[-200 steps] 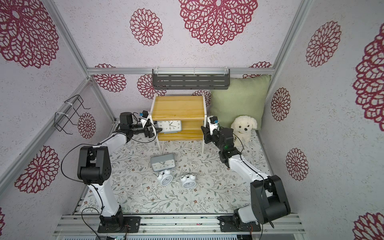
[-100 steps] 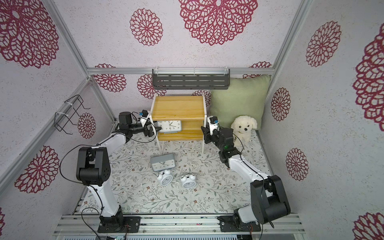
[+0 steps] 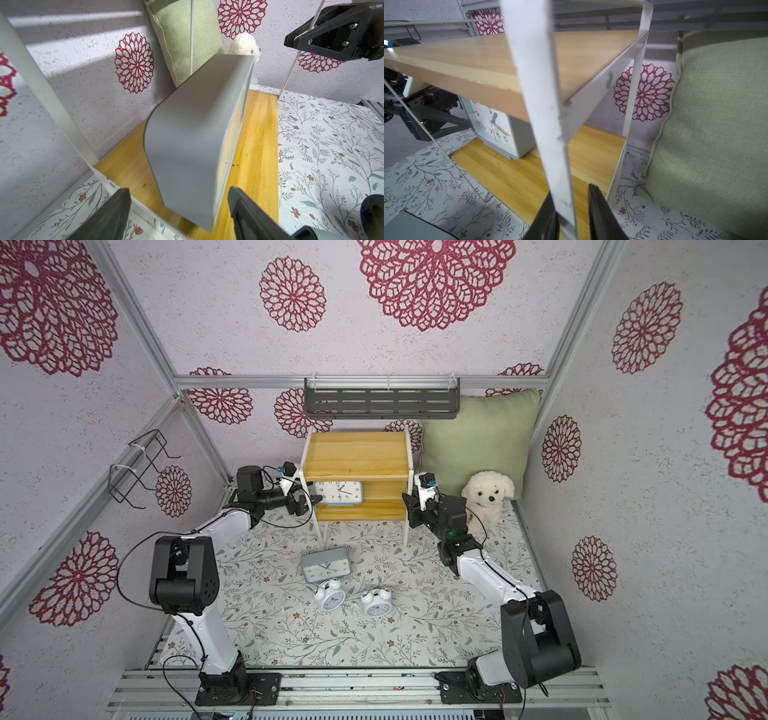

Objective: Place the alarm clocks on the shelf by style
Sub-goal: Place the alarm on the shelf.

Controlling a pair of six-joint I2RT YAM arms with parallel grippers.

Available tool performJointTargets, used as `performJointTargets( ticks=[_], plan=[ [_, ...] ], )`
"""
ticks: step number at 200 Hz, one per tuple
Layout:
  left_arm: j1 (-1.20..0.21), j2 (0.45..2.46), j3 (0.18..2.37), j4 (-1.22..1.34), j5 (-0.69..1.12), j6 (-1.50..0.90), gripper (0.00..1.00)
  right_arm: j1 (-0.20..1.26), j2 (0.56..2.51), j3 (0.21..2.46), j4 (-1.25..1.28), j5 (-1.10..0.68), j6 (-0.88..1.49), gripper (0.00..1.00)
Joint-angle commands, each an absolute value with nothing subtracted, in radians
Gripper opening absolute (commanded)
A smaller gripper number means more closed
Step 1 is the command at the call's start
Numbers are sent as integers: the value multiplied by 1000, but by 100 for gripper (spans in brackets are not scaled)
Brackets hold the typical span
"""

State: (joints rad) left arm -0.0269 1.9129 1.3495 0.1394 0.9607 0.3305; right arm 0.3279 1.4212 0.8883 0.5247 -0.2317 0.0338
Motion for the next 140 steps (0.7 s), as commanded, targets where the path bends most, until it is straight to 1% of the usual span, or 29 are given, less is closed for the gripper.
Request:
performJointTargets(
  ticks=[1, 51, 74, 123, 140],
  plan=[
    [-19, 1854, 1318, 149, 946, 363, 83, 324, 1388, 927, 538, -217, 15, 31],
    [0, 1791, 1265, 129, 870, 390, 85, 324, 1360, 908, 533, -195, -1, 40],
    [6, 1768, 1242, 113, 839, 403, 85, 324, 1351, 899, 536, -187, -2, 42],
    [11, 1694, 1183, 59, 747, 429, 85, 324, 1336, 891, 530, -182, -3, 50],
    [9, 1639, 1161, -5, 705, 426, 85, 324, 1320, 883, 526, -177, -4, 56]
  ],
)
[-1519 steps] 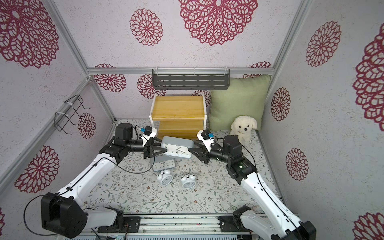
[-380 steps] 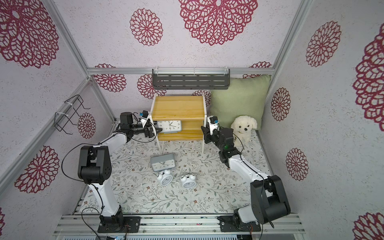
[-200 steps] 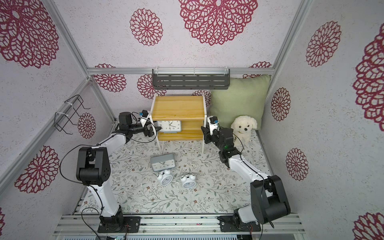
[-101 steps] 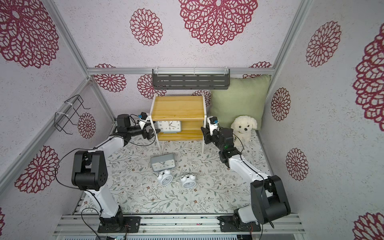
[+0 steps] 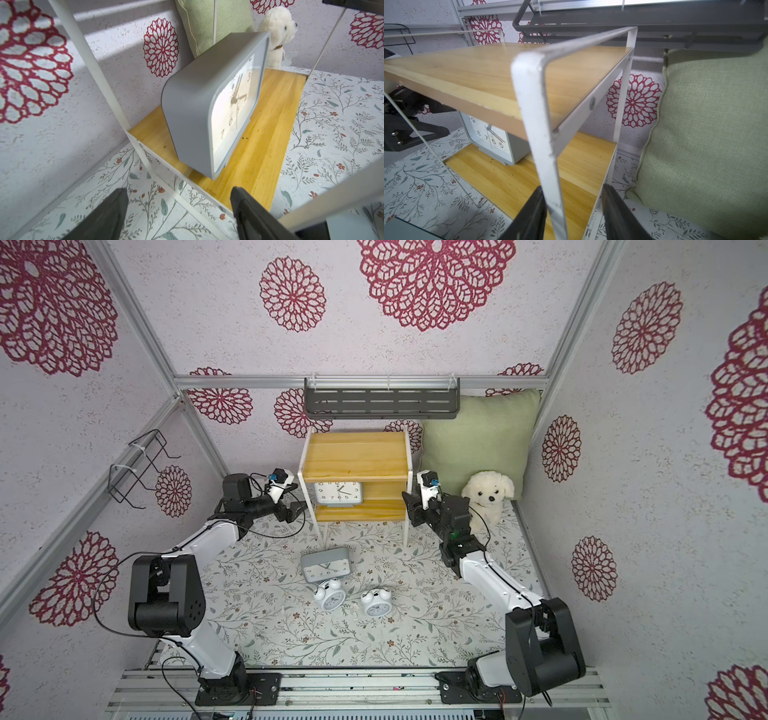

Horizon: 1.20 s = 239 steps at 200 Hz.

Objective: Place the alarm clocks on the shelf by style
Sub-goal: Place the alarm on the shelf, then pick up the alarm from the center of the board.

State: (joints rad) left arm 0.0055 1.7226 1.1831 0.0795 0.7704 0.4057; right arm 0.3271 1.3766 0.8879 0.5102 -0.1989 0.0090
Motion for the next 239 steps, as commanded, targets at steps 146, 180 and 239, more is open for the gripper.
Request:
performJointTargets(
  ticks=[146, 180, 239],
  plan=[
    [-149, 1258, 982, -494, 546, 489, 85, 322, 1047, 680, 412, -159, -13, 88],
    [-167, 1276, 958, -555, 530, 502, 85, 322, 968, 606, 403, -175, 5, 88],
    [-167, 1365, 948, -586, 498, 530, 84, 321, 925, 566, 393, -180, 8, 91]
  ],
)
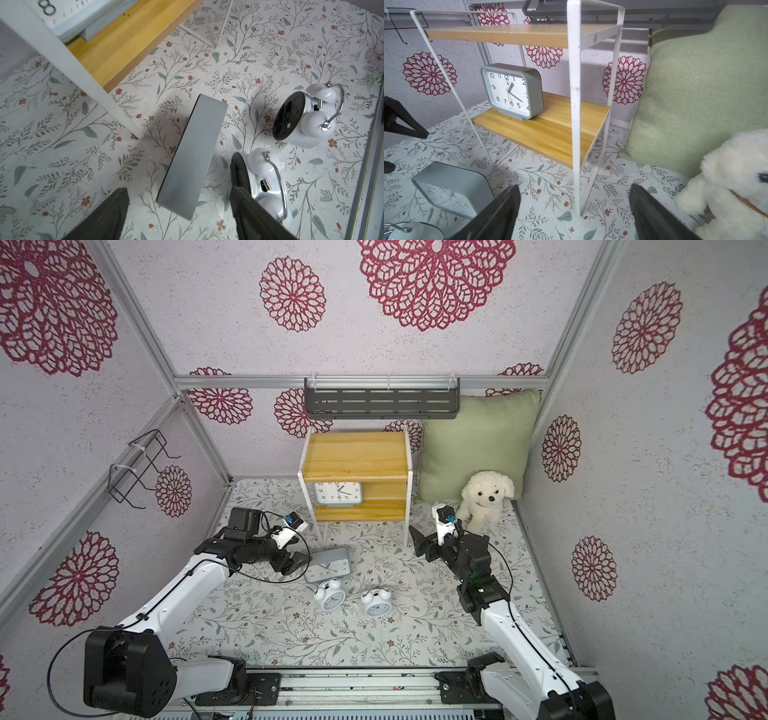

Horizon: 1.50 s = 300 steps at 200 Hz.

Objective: Place the alarm clocks on the shelf by style
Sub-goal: Pick up the alarm from the center of the board.

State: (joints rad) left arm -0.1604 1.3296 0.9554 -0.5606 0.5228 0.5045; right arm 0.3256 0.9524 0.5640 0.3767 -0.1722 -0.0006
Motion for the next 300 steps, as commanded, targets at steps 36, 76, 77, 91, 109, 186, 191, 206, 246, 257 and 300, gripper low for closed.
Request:
performJointTargets(
  ticks=[36, 76, 77, 91, 109, 186, 191, 206, 246, 257, 300],
  plan=[
    [-167, 1412, 963, -607, 496, 564, 84, 322, 929, 563, 407, -185, 7, 92],
    [-167, 1471, 976, -607, 482, 596, 83, 322, 941, 564, 415, -187, 6, 93],
    [-167, 1472, 977, -607, 481, 596, 83, 322, 942, 564, 415, -187, 6, 93],
    [-167, 1500, 993, -616, 486, 606, 82, 322, 945, 565, 417, -187, 6, 93],
    [-170, 1524, 1008, -625, 515, 620, 81, 322, 946, 565, 419, -186, 5, 93],
    [-209, 1563, 1015, -609, 502, 656, 59, 322, 954, 565, 417, -173, -1, 93],
    [-210, 1563, 1018, -613, 502, 657, 55, 322, 953, 565, 415, -173, 0, 93],
    [-213, 1566, 1034, -632, 503, 659, 39, 322, 952, 563, 414, -172, -1, 93],
    [-234, 1532, 1077, -689, 477, 653, 27, 322, 946, 558, 411, -184, -1, 93],
    [-244, 1505, 1093, -711, 472, 656, 26, 322, 944, 556, 408, -205, -5, 93],
    [-276, 1397, 1194, -822, 470, 690, 26, 322, 931, 528, 427, -321, -6, 93]
  ],
)
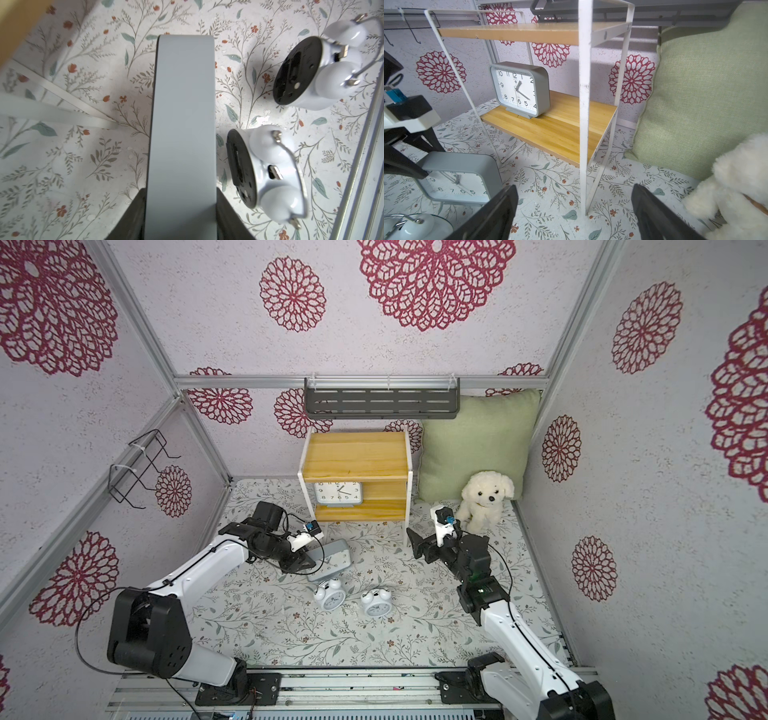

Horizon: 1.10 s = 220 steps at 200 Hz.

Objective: Place the alarm clocks on the shelf by style
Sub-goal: Pick up the alarm from the center of the board.

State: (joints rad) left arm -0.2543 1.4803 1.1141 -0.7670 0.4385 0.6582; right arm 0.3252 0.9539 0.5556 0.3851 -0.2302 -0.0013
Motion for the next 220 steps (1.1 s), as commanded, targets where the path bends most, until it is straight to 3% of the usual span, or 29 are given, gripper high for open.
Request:
performJointTargets(
  ticks=[1, 106, 220],
  plan=[
    [-278, 1396, 1198, -825, 471, 691, 26, 322, 931, 527, 427, -325, -6, 93],
    [-417, 1503, 1529, -1034, 607, 867, 26, 324, 981, 544, 439, -865, -13, 90],
    [-521, 1648, 1734, -1197, 685, 967, 27, 325, 1029, 580, 446, -933, -39, 89]
  ],
)
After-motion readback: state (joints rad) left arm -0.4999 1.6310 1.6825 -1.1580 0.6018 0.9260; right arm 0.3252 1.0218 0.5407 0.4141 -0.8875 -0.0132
